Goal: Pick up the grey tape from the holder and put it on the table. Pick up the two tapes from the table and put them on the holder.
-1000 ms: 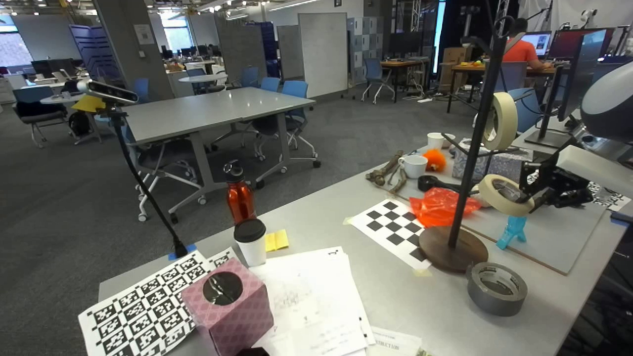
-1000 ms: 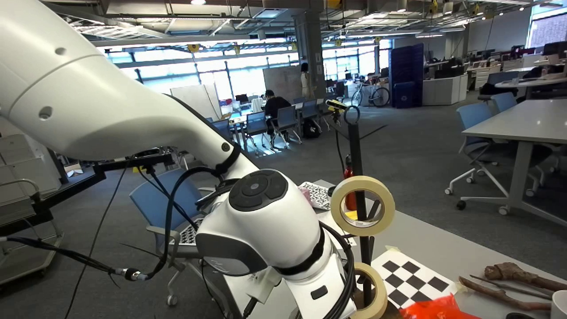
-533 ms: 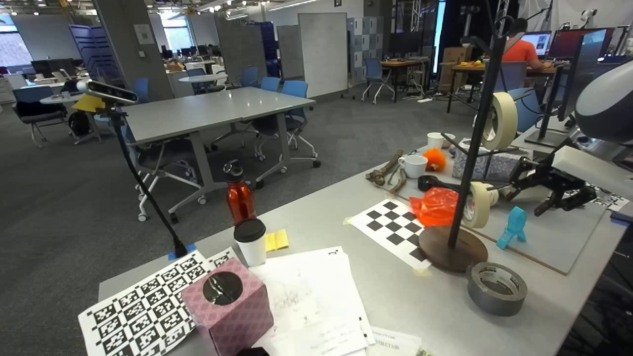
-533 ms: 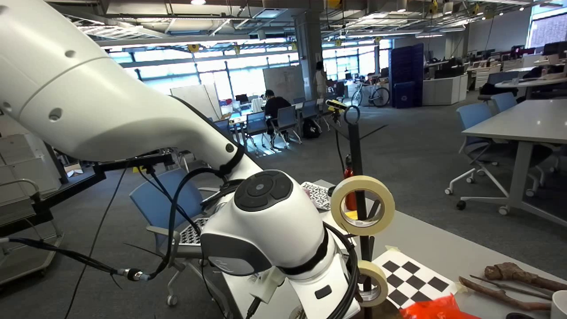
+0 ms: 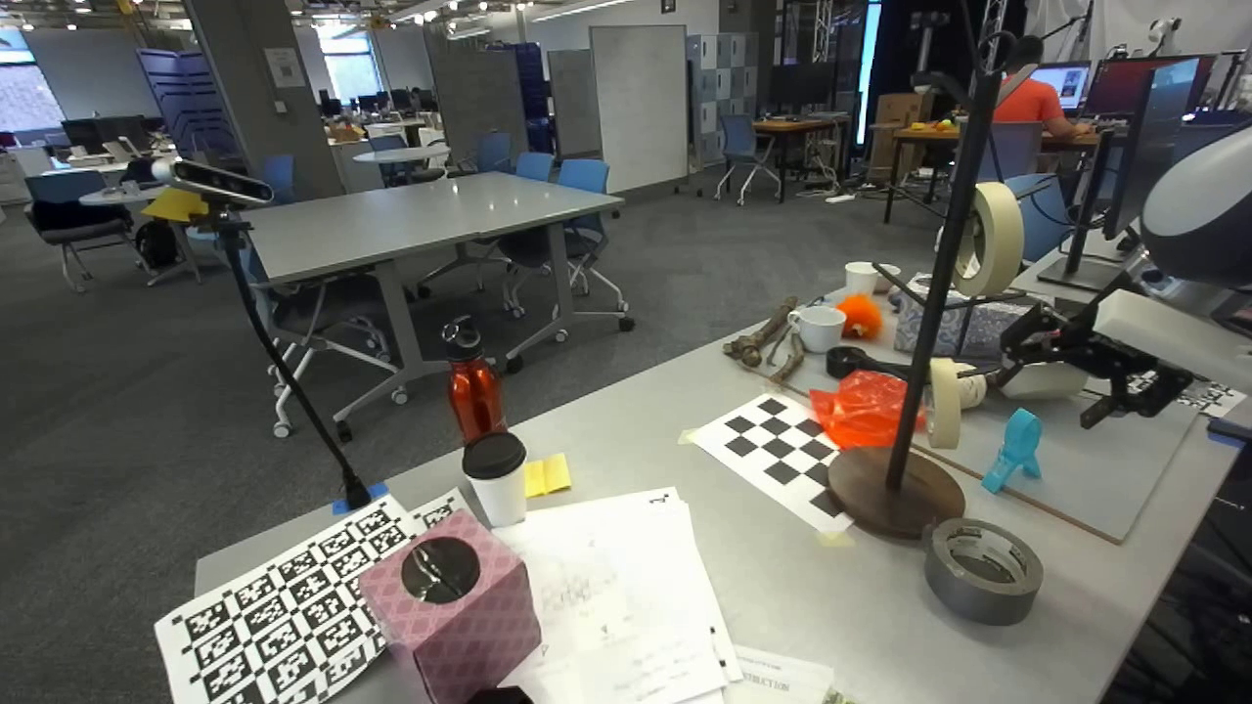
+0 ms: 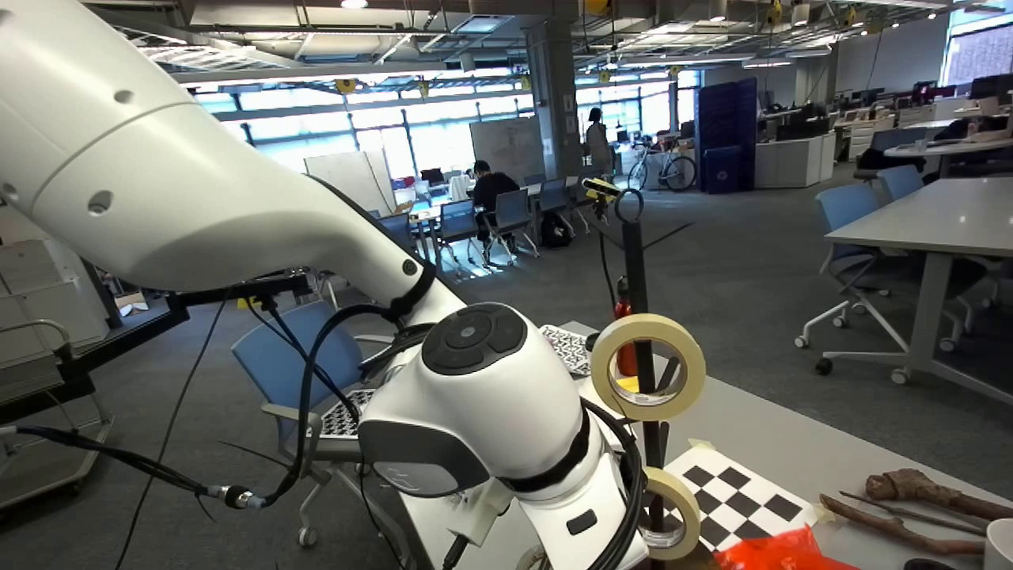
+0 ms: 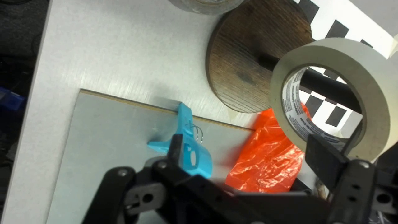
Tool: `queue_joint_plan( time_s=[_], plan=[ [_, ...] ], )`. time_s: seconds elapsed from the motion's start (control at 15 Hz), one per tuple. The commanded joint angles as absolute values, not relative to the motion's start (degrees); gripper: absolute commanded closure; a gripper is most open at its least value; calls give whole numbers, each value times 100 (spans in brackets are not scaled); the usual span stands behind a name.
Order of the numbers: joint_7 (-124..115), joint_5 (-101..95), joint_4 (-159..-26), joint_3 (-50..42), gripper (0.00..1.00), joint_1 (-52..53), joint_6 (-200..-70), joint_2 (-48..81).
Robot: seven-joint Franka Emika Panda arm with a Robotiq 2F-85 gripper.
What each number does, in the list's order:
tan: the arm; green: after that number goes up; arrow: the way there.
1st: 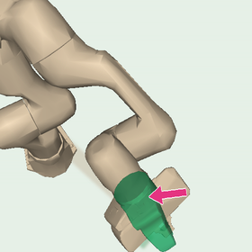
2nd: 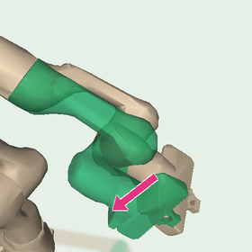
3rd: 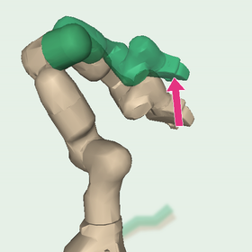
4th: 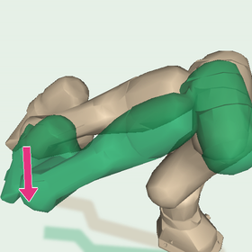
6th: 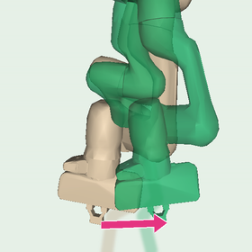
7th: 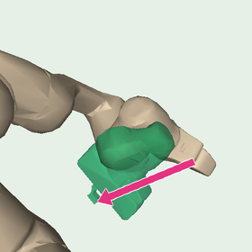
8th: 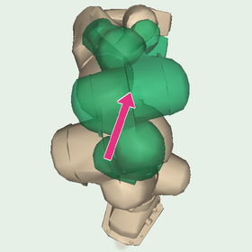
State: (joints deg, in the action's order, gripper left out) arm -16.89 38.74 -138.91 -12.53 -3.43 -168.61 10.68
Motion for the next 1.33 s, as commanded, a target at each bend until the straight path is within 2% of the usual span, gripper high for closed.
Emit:
queue_joint_plan(
  time_s=[0.0,0.27,0.67,1.2,1.27],
  plan=[
    [-2009,3282,-14152,-1259,0,-506,-16685,821],
    [-2425,2449,-14498,-1781,0,-172,-16613,580],
    [-3053,977,-14999,-2075,0,-104,-16460,-157],
    [-3141,278,-15536,-1569,0,-193,-16549,-1616],
    [-2897,608,-15559,-1092,0,-535,-16550,-1738]
  ],
)
